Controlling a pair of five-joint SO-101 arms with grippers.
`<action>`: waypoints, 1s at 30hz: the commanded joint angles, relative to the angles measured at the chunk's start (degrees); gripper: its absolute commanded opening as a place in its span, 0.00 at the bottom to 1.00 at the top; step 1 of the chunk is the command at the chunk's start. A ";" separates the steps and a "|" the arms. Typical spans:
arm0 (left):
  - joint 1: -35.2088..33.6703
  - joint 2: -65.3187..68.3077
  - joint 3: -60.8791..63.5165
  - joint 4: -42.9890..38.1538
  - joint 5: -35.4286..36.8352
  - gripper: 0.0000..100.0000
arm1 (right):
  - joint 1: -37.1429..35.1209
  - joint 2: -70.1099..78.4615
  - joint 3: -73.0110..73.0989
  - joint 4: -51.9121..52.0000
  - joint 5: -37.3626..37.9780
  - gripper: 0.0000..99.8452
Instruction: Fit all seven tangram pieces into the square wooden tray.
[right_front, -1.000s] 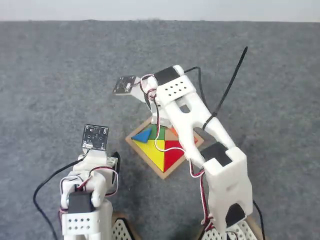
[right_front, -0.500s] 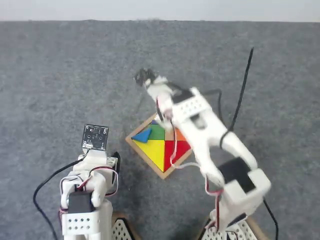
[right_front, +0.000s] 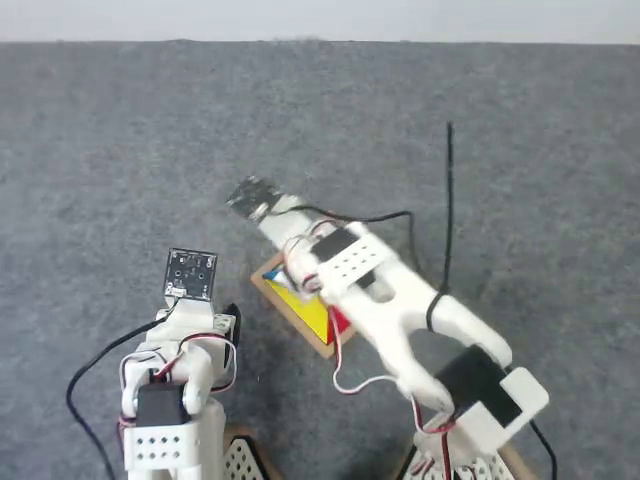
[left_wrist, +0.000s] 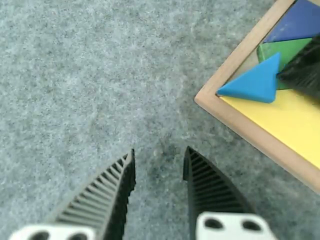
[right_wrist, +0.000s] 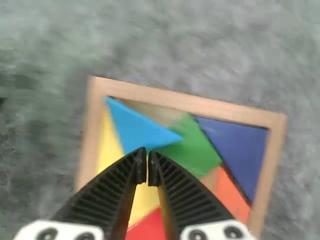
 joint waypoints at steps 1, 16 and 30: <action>0.18 -1.58 -0.48 0.53 -0.35 0.15 | -1.10 -3.47 -0.35 -1.01 -1.05 0.01; 0.18 -1.58 -0.48 0.53 -0.35 0.15 | 0.04 4.09 -5.19 -1.10 -0.88 0.01; 0.18 -1.58 -0.48 0.53 -0.35 0.15 | 2.15 -5.32 -6.07 -1.19 -6.68 0.01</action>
